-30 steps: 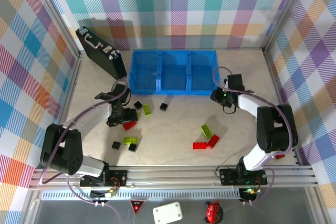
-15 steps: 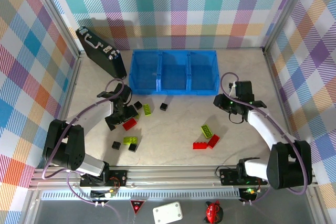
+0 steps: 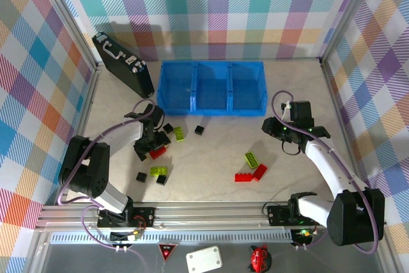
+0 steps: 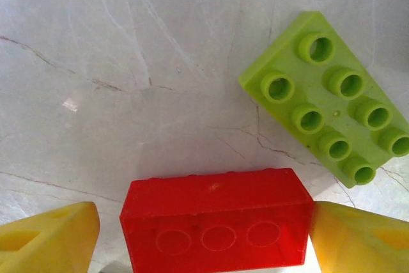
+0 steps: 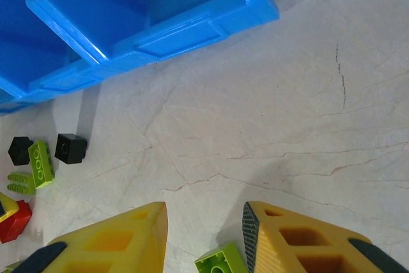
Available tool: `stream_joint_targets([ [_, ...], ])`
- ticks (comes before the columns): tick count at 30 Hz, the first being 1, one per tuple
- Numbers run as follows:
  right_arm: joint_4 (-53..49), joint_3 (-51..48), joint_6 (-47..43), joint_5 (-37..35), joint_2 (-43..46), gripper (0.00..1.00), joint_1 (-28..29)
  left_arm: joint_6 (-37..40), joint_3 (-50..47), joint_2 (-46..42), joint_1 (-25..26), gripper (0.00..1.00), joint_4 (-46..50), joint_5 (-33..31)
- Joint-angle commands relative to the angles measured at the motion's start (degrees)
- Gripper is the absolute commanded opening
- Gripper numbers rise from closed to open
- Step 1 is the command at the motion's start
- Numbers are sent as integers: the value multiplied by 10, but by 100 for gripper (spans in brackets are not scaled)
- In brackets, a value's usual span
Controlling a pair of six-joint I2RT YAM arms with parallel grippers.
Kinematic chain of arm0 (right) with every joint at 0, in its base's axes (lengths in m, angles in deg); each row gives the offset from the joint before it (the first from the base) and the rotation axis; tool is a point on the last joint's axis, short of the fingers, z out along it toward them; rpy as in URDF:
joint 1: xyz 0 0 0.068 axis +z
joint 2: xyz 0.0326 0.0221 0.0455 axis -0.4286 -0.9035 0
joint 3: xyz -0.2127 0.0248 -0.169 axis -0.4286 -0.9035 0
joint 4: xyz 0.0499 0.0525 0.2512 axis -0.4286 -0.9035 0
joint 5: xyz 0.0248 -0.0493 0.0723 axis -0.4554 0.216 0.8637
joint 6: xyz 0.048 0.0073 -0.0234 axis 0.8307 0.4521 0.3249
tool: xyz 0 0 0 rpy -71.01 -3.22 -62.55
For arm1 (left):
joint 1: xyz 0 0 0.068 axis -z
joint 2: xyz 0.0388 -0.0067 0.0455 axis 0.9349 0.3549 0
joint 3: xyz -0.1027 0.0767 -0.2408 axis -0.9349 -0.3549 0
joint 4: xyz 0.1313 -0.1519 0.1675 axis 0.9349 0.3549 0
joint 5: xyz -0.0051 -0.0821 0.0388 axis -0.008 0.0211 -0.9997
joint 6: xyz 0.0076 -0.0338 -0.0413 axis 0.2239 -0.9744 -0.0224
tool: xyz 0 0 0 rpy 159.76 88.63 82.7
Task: Sort the legos into containers by color
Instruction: Pick up the lego from the middle-left of the table.
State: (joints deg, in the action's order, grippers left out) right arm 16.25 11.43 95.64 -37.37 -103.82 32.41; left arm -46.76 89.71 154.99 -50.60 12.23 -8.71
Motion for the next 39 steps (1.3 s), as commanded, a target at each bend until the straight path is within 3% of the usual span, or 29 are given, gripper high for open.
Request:
stream_joint_targets([
  [1,-15,4,-9,4,15,38,-4,-9,-11,0,6,81,-1,7],
  [11,-28,6,-6,12,38,40,-4,-4,-11,-3,9,64,-3,9],
  [19,-20,2,23,58,46,43,-3,-8,6,-21,11,62,-9,43],
  [25,51,-25,74,133,51,45,10,-50,25,-55,15,62,-44,97],
  [32,181,-51,148,127,47,45,89,-119,58,-89,27,63,-91,135],
  [39,269,-28,179,106,-14,45,180,-172,105,-95,44,63,-124,163],
])
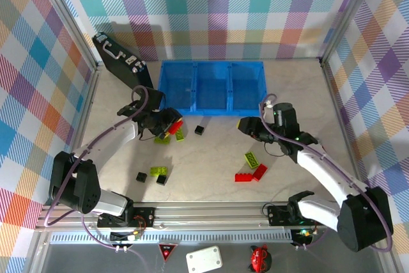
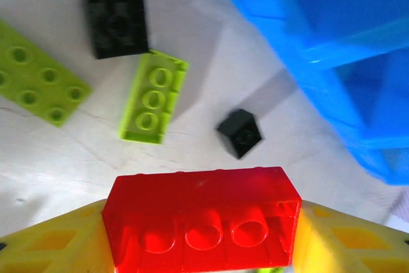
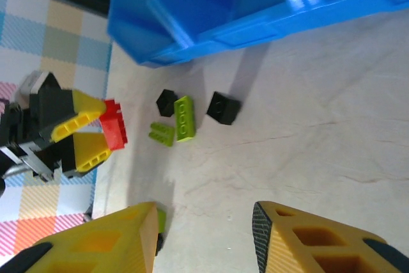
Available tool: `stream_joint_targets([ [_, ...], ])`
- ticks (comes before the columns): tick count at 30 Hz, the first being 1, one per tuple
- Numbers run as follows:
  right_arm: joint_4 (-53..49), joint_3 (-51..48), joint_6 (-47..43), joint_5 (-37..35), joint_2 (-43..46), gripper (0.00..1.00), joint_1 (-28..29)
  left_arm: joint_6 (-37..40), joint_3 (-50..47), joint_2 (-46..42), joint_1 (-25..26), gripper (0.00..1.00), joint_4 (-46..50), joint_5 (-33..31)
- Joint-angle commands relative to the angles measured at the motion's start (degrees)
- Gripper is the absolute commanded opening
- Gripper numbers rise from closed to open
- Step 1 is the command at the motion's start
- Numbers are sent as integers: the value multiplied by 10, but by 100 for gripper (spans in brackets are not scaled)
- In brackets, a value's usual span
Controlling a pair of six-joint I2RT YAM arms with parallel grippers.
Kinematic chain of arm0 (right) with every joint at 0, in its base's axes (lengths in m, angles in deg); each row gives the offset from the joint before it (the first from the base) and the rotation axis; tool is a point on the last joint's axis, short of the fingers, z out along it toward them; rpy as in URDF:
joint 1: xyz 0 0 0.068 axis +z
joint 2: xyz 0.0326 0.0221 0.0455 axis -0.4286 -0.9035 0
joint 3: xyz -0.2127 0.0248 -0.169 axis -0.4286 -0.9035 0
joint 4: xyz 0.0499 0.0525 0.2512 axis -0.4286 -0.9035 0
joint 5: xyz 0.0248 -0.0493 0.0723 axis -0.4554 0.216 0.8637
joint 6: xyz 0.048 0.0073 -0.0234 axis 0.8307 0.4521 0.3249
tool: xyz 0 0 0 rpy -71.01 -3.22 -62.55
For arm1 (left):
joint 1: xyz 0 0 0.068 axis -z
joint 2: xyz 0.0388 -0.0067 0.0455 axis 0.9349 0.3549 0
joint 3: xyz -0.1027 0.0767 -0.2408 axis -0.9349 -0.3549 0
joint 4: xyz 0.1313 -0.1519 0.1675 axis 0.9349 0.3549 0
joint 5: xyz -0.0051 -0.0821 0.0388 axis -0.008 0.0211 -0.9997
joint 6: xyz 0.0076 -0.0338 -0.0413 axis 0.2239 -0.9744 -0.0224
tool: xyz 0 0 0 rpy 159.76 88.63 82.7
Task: Sort the legos into containers by color
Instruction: Pick up the lego from the middle-left of the table, then place the lego in the container.
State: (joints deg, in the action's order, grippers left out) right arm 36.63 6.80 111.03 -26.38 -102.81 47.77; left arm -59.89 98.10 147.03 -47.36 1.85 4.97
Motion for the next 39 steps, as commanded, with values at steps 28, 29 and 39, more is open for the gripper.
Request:
stream_joint_targets([
  [28,261,155,20,-52,-220,47,143,-245,74,22,118,61,-208,56],
  [29,261,157,18,-54,-223,47,143,-251,73,21,119,61,-215,58],
  [39,270,173,6,-68,-242,44,143,-268,75,7,126,60,-225,62],
])
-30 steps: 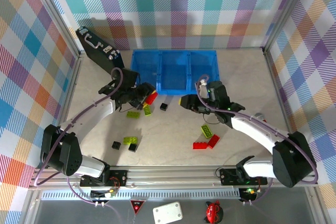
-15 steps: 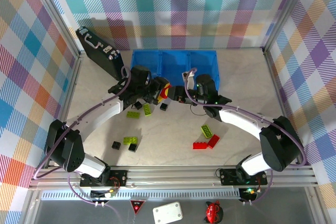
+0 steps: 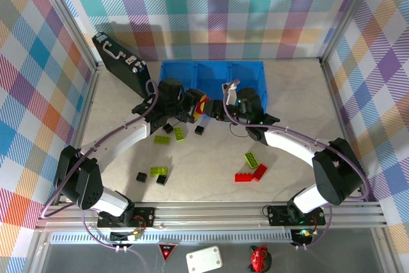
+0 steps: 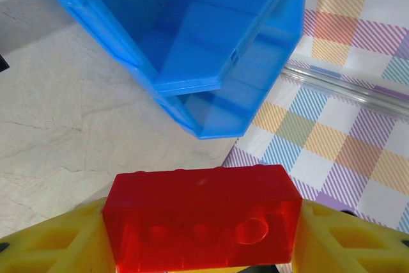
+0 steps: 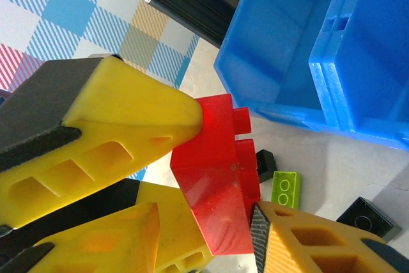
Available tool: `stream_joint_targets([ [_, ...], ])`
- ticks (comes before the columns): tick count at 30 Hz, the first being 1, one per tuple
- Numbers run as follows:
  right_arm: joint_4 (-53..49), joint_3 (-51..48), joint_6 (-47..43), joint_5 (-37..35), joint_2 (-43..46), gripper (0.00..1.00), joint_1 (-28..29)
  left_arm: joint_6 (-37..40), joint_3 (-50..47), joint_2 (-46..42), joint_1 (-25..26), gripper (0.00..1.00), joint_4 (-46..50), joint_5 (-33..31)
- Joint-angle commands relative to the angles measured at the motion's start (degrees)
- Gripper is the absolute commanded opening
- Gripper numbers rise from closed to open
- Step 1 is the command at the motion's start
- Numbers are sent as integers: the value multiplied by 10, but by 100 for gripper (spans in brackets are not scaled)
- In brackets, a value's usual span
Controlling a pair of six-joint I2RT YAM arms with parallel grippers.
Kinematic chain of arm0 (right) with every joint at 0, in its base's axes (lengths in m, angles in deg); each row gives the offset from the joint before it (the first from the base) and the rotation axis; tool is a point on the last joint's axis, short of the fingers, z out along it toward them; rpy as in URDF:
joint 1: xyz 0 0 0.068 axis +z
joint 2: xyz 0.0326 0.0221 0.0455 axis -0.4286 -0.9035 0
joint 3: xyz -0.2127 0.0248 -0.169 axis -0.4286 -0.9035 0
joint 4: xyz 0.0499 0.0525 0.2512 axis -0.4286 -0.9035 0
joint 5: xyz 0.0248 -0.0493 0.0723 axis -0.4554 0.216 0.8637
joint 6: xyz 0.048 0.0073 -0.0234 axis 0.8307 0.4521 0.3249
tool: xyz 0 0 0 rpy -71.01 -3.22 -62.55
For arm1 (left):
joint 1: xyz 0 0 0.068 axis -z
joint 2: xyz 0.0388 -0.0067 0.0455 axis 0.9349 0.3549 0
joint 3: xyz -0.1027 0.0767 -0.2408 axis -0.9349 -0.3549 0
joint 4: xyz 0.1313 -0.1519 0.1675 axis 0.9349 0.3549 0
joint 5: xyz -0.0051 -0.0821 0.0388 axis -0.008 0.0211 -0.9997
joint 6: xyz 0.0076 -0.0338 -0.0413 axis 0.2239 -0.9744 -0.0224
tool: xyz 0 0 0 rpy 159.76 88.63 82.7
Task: Sort the legos into containers by color
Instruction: Place the lego in the container.
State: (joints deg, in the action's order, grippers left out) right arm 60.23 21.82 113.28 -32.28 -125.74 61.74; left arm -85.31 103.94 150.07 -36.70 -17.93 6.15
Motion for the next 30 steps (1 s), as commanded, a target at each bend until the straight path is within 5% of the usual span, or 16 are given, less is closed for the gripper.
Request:
stream_joint_targets([
  [1,31,23,-17,-12,-14,44,4,-14,16,-25,19,60,-26,49],
  [15,-16,15,-35,-96,5,46,4,-18,6,-45,19,60,-16,32],
  [20,9,5,-42,-85,14,37,4,-18,7,-44,19,61,-17,33],
  [30,-38,20,-76,-94,38,29,0,-8,9,-31,19,79,-4,37],
])
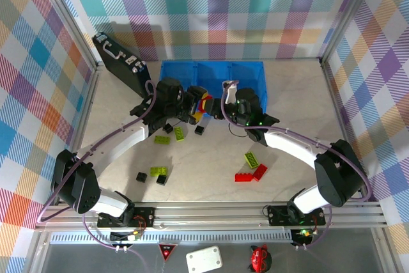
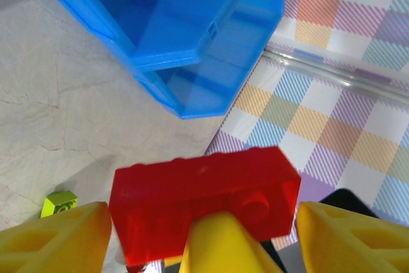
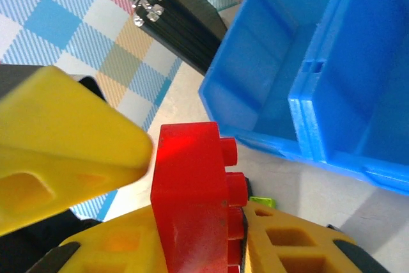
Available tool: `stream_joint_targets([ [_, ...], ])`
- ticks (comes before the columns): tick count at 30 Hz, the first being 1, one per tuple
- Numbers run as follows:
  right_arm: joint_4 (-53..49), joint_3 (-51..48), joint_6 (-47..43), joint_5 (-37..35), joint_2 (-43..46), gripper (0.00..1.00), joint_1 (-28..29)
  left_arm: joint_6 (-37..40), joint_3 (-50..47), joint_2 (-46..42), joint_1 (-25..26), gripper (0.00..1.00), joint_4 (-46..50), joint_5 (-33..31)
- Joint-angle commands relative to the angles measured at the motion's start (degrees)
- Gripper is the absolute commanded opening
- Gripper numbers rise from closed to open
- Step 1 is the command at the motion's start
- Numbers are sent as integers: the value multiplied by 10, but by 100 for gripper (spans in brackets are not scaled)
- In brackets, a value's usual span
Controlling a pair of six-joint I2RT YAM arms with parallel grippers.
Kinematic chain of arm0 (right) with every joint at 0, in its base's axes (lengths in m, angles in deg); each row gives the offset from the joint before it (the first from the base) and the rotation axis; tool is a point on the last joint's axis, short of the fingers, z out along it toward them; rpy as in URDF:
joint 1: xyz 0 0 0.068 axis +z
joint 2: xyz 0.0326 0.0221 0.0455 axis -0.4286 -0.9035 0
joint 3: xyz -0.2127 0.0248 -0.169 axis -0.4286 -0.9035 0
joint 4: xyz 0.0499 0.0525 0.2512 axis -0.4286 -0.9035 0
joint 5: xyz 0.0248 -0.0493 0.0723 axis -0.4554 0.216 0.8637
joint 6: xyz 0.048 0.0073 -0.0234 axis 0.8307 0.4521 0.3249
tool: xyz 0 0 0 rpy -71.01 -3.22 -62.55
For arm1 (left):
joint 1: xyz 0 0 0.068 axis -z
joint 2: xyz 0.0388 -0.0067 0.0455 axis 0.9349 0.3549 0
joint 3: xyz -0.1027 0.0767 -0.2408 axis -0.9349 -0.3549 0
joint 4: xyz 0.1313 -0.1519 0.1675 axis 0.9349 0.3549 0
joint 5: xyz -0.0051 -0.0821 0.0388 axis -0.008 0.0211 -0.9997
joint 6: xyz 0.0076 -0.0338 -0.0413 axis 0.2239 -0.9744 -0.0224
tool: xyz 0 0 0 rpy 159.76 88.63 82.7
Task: Sort the legos into containers by color
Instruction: Place the lego in the container.
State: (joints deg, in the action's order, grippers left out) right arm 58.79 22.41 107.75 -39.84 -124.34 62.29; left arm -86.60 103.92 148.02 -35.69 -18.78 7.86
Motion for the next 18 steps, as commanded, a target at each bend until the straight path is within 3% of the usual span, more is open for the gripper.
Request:
stream_joint_targets([
  [1,-43,20,-30,-22,27,29,-8,11,9,-10,8,80,11,18],
  [7,-146,52,-77,-29,38,28,-42,73,4,-21,-10,82,41,12],
  [18,-410,197,-179,-35,-42,29,-149,345,13,-75,-34,82,183,-44],
])
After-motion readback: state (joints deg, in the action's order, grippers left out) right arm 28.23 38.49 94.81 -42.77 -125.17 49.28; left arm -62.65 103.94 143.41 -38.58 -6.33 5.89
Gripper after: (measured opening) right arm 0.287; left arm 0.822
